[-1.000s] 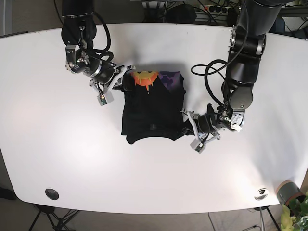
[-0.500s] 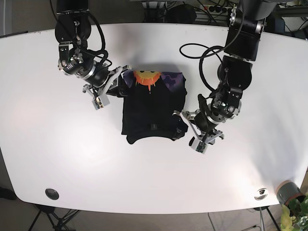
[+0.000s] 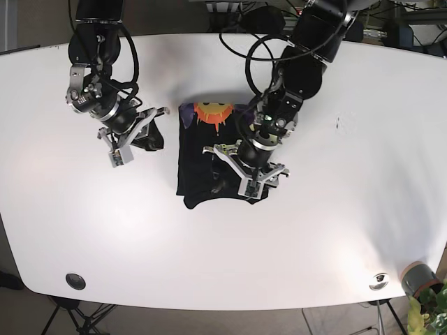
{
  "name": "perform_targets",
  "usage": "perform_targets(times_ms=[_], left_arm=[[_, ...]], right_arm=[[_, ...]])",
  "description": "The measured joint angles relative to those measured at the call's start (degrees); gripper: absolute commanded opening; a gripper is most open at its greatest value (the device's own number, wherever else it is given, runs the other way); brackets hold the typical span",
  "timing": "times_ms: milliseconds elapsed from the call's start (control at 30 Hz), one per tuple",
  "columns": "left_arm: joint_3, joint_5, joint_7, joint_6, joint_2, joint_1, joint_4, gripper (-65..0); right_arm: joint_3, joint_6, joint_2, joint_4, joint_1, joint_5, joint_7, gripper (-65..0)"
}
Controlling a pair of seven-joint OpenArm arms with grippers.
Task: Fold the T-shirt properly
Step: 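Carry the bundle with the left gripper toward the table edge, then place the bundle at the table edge and open the left gripper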
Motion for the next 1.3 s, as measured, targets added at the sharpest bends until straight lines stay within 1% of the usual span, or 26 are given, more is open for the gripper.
perform_targets(times_ms=[33, 67, 133, 233, 367, 433, 533, 667, 700, 733, 767, 800, 867, 900, 1000, 1100, 1233, 1300], left_arm=[[1.1, 1.9, -1.2, 0.2, 0.7, 0.4, -0.9, -24.2], [1.6, 3.0, -1.2, 0.4, 1.4, 0.9, -1.6, -24.2], [2.5, 5.4, -3.1, 0.0, 2.7, 2.1, -3.1, -24.2], [2.7, 7.1, -4.4, -0.4, 4.3, 3.6, -6.1, -24.2], [3.1, 7.9, -6.3, -0.3, 4.1, 4.1, -11.1, -24.2], [3.3, 7.9, -9.2, 0.0, 3.8, 4.2, -13.6, -24.2], [2.7, 7.5, -11.1, -1.0, 2.8, 4.1, -15.6, -24.2], [1.3, 3.8, -13.9, -3.4, -0.3, 4.2, -16.4, -24.4], [0.5, 2.0, -15.0, -5.1, -2.4, 4.3, -16.3, -24.6], [-0.3, 0.1, -15.1, -6.3, -4.0, 4.4, -16.2, -24.6], [-1.2, -2.1, -15.0, -8.5, -5.5, 4.5, -16.0, -24.6], [-2.5, -4.6, -14.7, -11.0, -7.9, 4.7, -16.0, -24.7], [-4.6, -8.3, -13.3, -13.2, -11.1, 4.8, -16.0, -24.7], [-5.9, -10.4, -11.8, -13.8, -13.4, 4.8, -16.0, -24.7], [-8.5, -13.8, -8.8, -15.6, -19.1, 5.0, -16.5, -24.7], [-10.9, -16.4, -9.0, -17.8, -24.6, 6.9, -16.7, -24.7], [-13.4, -17.1, -9.0, -20.4, -28.5, 8.2, -17.6, -24.7], [-14.6, -17.4, -8.9, -23.3, -29.8, 8.2, -18.9, -24.7]], right_arm=[[1.0, -0.04, 0.0, 0.0, 0.0, -0.2, 0.0, -58.5], [1.7, -0.13, 0.2, 0.0, -0.1, -0.2, -0.2, -58.5], [2.6, -0.24, 0.4, 0.0, -0.1, -0.7, -0.4, -58.5], [2.5, -0.20, 0.3, 0.0, 0.0, -0.9, -0.4, -58.5], [2.4, -0.04, 0.0, 0.0, 0.2, -0.9, -0.4, -58.5], [2.5, -0.04, 0.1, 0.0, 0.2, -0.8, -0.3, -58.5], [2.5, -0.04, 0.1, 0.0, 0.2, -0.8, -0.4, -58.5], [2.5, -0.07, 0.2, 0.0, 0.2, -0.8, -0.4, -58.5], [2.5, -0.07, 0.2, 0.0, 0.2, -0.8, -0.4, -58.5], [2.5, -0.04, 0.2, 0.0, 0.2, -0.8, -0.4, -58.5], [2.5, -0.07, 0.1, 0.0, 0.2, -0.8, -0.4, -58.5], [2.5, -0.09, 0.0, 0.0, 0.2, -0.8, -0.4, -58.5], [2.5, -0.09, 0.0, 0.0, 0.2, -0.8, -0.4, -58.5], [2.5, -0.09, 0.0, 0.0, 0.3, -0.8, -0.5, -58.5], [2.5, -0.22, 0.0, -0.1, 1.0, -0.6, -0.7, -58.5], [2.5, -0.24, 0.0, -0.1, 1.4, -0.6, -0.3, -58.5], [2.5, -0.24, -0.2, -0.1, 1.4, -0.6, -0.5, -58.5], [2.3, -0.26, -0.1, -0.1, 1.3, -0.6, -0.5, -58.5]])
